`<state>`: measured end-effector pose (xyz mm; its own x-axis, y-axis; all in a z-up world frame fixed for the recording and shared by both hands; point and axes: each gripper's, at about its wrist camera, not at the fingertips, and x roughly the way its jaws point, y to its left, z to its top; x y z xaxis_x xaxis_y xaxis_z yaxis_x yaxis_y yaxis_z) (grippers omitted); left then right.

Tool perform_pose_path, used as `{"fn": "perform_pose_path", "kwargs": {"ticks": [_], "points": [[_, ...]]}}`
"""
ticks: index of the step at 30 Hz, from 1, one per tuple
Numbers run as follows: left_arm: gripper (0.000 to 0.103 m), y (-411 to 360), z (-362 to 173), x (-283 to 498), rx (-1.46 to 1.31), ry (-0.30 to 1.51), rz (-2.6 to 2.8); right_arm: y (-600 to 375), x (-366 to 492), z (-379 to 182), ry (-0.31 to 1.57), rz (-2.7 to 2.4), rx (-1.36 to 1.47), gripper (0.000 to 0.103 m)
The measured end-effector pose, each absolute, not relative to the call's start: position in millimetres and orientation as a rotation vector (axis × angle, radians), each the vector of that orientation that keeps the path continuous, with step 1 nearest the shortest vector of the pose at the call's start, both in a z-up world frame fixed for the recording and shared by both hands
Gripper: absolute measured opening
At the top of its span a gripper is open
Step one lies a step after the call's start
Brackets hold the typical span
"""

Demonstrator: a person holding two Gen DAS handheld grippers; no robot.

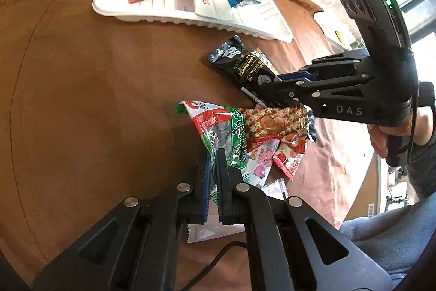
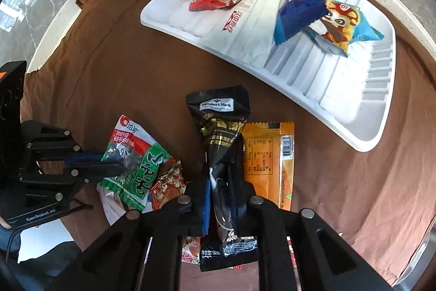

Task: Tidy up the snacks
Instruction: 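Lift both packets from the pile and carry them toward the white tray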

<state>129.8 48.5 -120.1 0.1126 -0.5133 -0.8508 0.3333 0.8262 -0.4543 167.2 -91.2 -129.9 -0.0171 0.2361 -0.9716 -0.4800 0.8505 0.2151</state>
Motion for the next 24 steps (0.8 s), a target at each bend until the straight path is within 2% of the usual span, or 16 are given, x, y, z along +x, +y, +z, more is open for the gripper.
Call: {"fn": "perform_pose_path", "kwargs": {"ticks": [24], "points": [[0.001, 71, -85, 131, -0.237, 1.259, -0.642, -136, 149, -81, 1.369, 0.557, -0.084, 0.011]]}}
